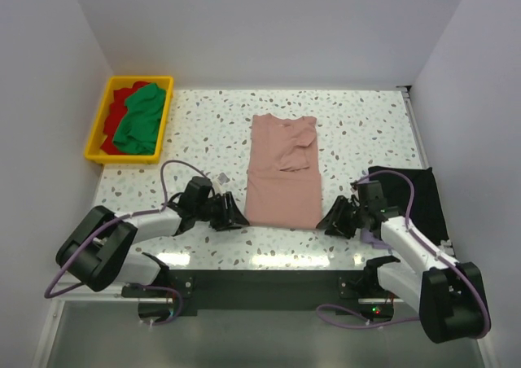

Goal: Fold and stack the t-shirts
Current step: Fold the tshirt

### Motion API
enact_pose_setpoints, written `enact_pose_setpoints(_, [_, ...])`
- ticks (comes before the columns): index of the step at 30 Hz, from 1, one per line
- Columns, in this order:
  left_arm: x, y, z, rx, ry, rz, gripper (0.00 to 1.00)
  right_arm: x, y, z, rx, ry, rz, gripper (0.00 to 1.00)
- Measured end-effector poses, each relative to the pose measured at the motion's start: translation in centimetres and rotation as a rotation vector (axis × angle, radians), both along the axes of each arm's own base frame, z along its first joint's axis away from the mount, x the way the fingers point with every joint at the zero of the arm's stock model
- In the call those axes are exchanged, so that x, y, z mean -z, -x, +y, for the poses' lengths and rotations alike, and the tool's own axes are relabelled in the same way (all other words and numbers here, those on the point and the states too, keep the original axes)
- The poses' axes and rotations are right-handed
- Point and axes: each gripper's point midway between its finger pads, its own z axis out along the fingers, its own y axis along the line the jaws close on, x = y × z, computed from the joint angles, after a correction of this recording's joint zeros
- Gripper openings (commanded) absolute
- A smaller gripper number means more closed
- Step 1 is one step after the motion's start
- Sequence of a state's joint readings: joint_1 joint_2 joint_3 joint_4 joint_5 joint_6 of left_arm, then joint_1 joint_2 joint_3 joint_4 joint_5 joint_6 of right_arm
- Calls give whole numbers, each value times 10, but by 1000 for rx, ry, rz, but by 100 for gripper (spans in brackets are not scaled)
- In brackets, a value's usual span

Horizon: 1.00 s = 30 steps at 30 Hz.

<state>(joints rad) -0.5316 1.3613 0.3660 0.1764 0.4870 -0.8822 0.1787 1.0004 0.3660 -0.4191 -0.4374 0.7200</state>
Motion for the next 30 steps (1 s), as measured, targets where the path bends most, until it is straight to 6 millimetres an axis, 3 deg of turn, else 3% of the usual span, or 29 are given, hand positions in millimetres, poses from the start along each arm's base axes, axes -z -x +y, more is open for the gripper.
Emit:
enact_pose_setpoints(19, [1,-8,-6,-9,19,-13,47,9,-15,4,46,-33,-23,42])
enact_pose_setpoints(26, [3,-14,-9,-8,22,-17,42,9,-21,8,57,-51,-27,40])
enact_pose_setpoints(30, [4,-15,-11,-5,20,-20,35,11,-23,8,61,-54,-29,31])
